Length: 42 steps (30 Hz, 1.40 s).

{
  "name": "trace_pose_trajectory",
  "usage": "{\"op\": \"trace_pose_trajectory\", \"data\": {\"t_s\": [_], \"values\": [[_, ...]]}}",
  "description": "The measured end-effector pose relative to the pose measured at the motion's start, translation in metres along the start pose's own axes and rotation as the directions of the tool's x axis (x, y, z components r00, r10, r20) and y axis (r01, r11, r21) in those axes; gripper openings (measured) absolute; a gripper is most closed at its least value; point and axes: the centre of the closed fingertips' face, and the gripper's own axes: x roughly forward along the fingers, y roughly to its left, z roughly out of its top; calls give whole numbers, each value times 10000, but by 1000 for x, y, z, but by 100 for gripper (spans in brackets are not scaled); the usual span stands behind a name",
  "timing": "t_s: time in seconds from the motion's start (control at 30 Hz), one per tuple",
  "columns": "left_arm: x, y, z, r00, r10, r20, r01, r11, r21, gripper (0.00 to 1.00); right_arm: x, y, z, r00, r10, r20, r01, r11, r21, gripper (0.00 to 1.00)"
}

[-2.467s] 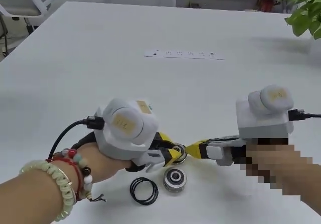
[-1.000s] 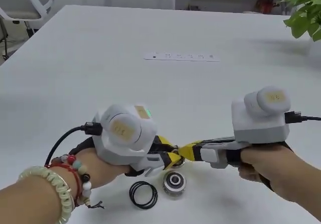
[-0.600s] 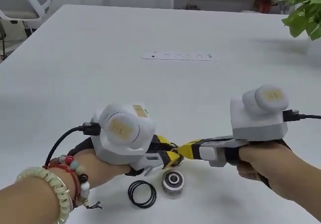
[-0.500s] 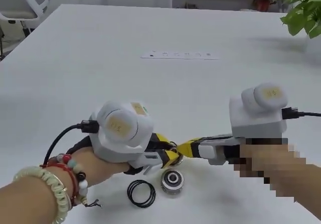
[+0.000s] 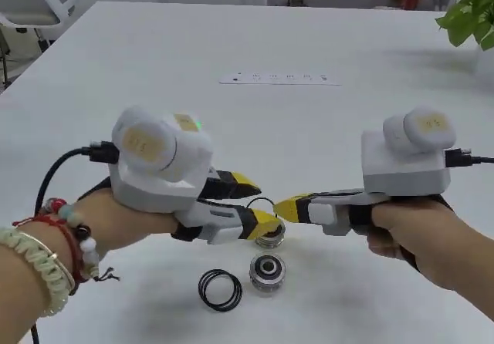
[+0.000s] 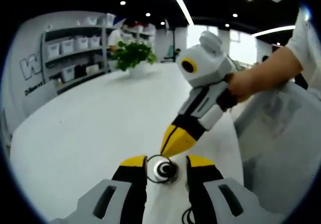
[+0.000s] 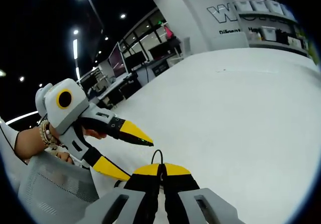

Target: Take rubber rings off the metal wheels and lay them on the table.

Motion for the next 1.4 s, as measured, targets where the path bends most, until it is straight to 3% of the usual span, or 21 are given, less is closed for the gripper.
{"op": "trace_pose_trajectory", "data": {"t_s": [0.33, 0.5, 0.63, 0.83, 0.93, 1.1, 1.4], "values": [[-37, 0, 8, 9994, 69, -349, -31, 9942, 1074, 45, 1, 21, 5, 9984, 568, 73, -567, 9983, -93, 0], [-63, 1, 16, 9978, 623, 230, -642, 9938, 909, 46, 3, 29, 4, 9963, 856, 7, -856, 9963, -74, 0], [-81, -1, 14, 9946, 971, 375, -1001, 9909, 900, 48, 5, 37, 0, 9933, 1146, -153, -1146, 9934, 42, 0], [-103, -6, -1, 9859, 1640, 337, -1657, 9845, 576, 50, 9, 48, -8, 9868, 1553, -456, -1548, 9878, 142, 0], [-111, -17, -10, 9869, 1588, 267, -1600, 9860, 467, 50, 11, 53, -14, 9811, 1815, -664, -1803, 9833, 233, 0], [-120, -23, -23, 9833, 1810, 180, -1813, 9833, 138, 52, 15, 61, -25, 9732, 2017, -1106, -2013, 9794, 146, 0], [-136, -20, -71, 9641, 2517, -852, -2554, 9662, -354, 53, 20, 73, -42, 9555, 2403, -1709, -2377, 9707, 353, 0]]}}
